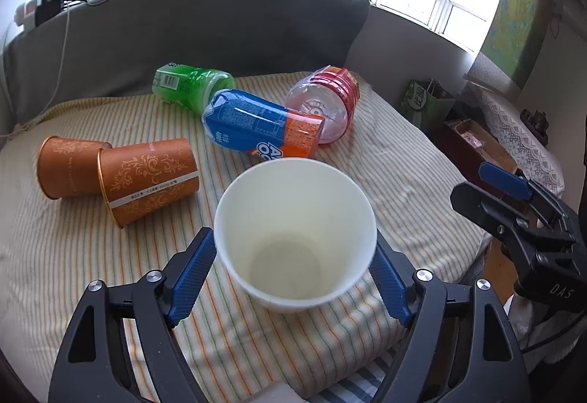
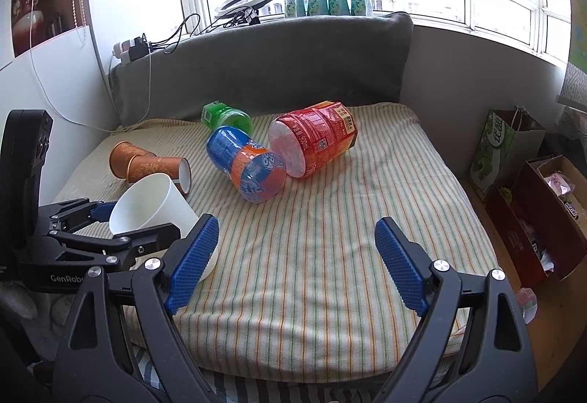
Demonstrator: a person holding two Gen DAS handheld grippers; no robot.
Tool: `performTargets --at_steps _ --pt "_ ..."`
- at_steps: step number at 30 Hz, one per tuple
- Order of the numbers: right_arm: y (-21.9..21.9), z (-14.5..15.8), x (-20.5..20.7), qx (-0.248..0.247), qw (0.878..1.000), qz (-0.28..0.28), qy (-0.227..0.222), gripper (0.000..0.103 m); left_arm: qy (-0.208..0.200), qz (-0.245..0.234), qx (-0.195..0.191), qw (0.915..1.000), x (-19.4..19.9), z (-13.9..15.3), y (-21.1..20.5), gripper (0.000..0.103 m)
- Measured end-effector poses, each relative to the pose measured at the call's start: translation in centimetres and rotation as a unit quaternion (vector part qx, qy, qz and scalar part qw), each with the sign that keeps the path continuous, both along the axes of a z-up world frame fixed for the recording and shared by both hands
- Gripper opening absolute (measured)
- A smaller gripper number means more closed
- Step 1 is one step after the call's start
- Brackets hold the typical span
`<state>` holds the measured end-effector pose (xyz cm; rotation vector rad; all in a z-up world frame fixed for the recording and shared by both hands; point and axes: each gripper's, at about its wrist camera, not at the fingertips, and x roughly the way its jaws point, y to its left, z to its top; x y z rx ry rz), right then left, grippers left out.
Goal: Flip cup upright
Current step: 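Close the left gripper on the white cup while the right gripper releases it, then lower the white cup upright onto the bed and open the left gripper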
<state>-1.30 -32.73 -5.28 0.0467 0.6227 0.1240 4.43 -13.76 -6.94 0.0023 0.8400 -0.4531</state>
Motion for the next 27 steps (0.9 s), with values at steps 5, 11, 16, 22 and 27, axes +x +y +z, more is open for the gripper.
performTargets --at_steps 5,11,16,22,27 --pt "0.2 0.2 -0.3 0.001 1.0 0.001 -0.002 0.089 -0.006 -0.004 0.005 1.0 -0.3 -0.1 -0.3 0.082" --pt "0.2 0.6 -1.0 0.004 1.0 0.0 -0.008 0.089 -0.015 -0.001 0.011 0.9998 -1.4 0.2 0.4 0.082" --pt "0.2 0.8 -1.3 0.001 1.0 -0.003 -0.015 0.089 -0.027 0.009 0.008 0.9996 -3.2 0.8 1.8 0.082" --pt "1.0 1.0 -1.7 -0.016 0.999 -0.007 -0.035 0.089 -0.124 0.059 -0.005 0.9906 -6.8 3.5 4.5 0.082" --pt "2.1 1.7 -2.4 -0.029 0.997 -0.004 -0.068 0.089 -0.201 0.126 -0.023 0.9712 -9.1 5.9 6.6 0.082"
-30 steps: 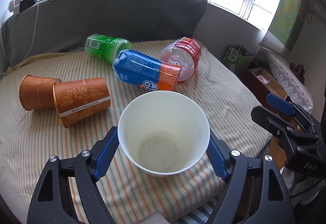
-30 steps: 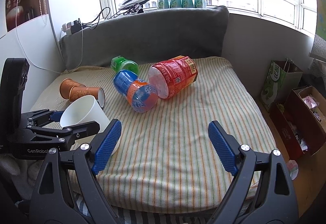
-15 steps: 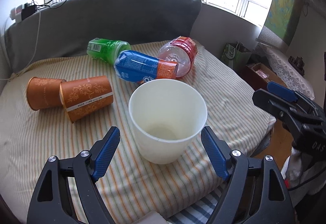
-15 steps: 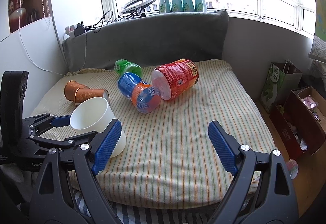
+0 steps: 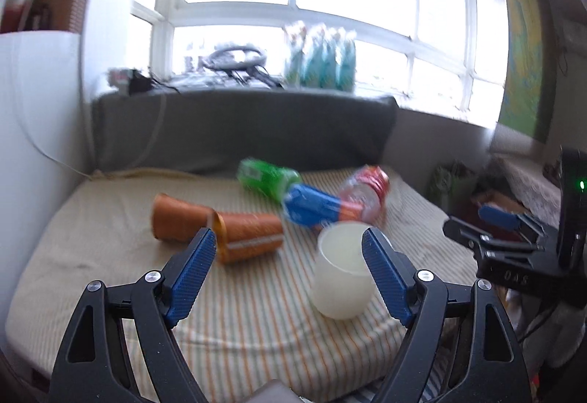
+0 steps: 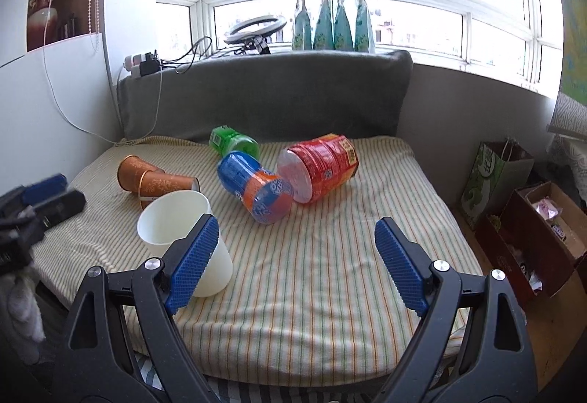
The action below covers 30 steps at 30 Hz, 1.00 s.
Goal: Flip cup upright
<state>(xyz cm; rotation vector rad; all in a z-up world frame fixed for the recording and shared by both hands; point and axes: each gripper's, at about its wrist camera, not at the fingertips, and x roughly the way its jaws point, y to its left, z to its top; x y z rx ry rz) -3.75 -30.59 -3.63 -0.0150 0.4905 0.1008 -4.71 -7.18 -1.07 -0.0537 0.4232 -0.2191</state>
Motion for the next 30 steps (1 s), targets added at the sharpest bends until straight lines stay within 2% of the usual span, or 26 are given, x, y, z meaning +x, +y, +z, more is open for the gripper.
performTargets --at_steps 5,6,7,8,12,17,30 --pt "0.9 0.7 -0.8 -0.003 0.999 0.0 -0.038 0.089 -0.037 0.046 -0.01 0.9982 -0.8 0.7 1.2 0.082" --pt "1.0 0.8 -0.9 -0.002 0.999 0.0 -0.044 0.092 -0.042 0.053 -0.01 0.9977 -0.7 0.8 1.5 0.082" --pt "1.0 0.9 -1.0 0.001 0.999 -0.001 -0.05 0.101 -0.045 0.06 -0.01 0.9971 -0.8 0.9 1.7 0.082" --pt "1.0 1.0 -1.2 0.004 0.998 -0.002 -0.057 0.103 -0.047 0.065 -0.012 0.9967 -0.8 0.9 2.0 0.082" --pt "1.0 1.4 -1.7 0.006 0.997 -0.009 -0.079 0.103 -0.062 0.081 -0.015 0.9947 -1.1 1.2 2.5 0.085" --pt "1.2 1.8 -2.0 0.003 0.996 -0.016 -0.093 0.103 -0.082 0.093 0.001 0.9923 -1.7 1.7 2.5 0.086" --pt "1.4 2.0 -2.1 0.002 0.995 -0.017 -0.102 0.103 -0.078 0.092 0.004 0.9927 -1.9 1.6 2.3 0.089"
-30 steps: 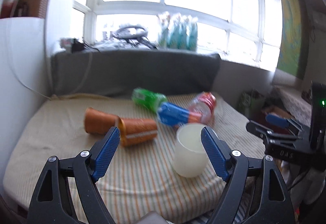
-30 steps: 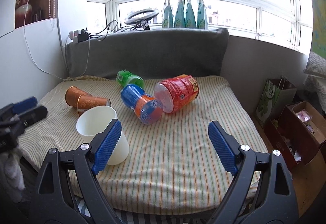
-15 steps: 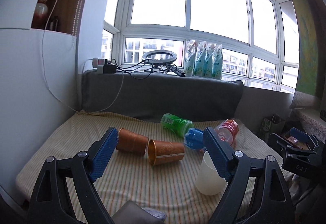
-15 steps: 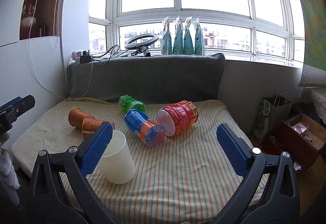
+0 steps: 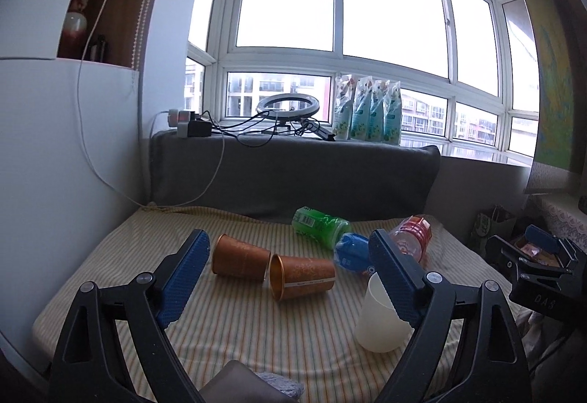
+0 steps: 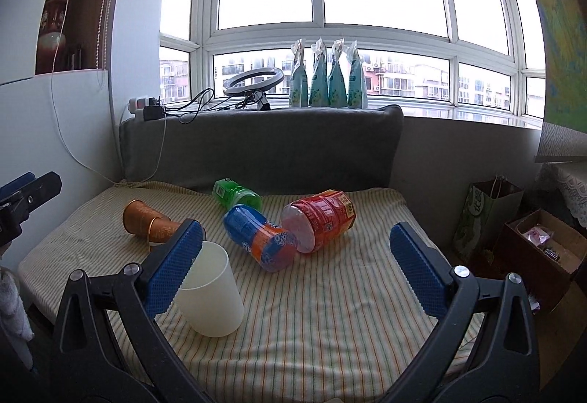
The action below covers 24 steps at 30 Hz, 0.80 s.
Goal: Flip cup upright
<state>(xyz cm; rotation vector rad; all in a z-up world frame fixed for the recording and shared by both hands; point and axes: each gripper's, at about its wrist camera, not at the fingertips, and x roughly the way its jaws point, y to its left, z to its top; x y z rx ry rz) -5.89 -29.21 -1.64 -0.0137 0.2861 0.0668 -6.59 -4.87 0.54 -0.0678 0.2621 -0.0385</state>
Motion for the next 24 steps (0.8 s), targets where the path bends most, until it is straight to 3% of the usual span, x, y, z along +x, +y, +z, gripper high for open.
performTargets --at_steps 24 --pt "0.01 -0.05 0.05 -0.001 1.0 0.0 0.001 0.103 0.004 -0.003 0.003 1.0 0.23 0.09 -0.01 0.089"
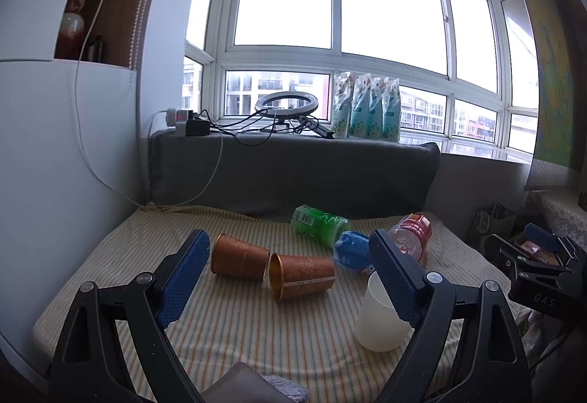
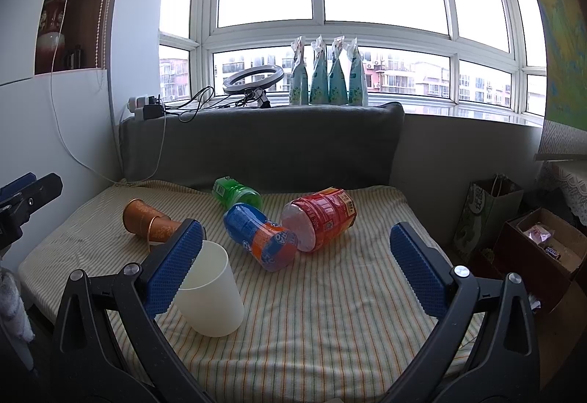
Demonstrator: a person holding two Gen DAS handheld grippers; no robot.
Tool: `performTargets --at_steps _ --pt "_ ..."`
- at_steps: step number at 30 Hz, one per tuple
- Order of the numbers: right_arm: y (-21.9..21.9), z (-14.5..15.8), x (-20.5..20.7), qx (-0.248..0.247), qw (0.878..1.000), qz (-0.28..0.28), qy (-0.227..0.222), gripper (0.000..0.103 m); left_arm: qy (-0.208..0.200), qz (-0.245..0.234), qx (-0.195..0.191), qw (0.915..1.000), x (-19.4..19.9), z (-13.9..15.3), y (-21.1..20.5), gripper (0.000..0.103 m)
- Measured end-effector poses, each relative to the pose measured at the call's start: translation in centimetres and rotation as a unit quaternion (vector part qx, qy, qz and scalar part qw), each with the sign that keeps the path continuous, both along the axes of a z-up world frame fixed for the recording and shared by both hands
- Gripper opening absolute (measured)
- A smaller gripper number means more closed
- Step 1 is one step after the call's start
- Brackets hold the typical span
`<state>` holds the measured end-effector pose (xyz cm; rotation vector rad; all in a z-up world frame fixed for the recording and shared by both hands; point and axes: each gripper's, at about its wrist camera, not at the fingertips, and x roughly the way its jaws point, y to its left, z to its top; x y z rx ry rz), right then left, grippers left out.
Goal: Flip cup upright
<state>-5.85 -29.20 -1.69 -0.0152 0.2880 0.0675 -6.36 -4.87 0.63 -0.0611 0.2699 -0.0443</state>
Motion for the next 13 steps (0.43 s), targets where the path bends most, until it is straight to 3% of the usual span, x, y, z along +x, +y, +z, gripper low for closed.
performTargets --at_steps 13 --pt "0.22 -0.43 0.14 -0.001 1.0 0.002 0.006 0.103 0.001 -0.001 0.011 0.9999 0.24 -0.31 -0.29 0.089"
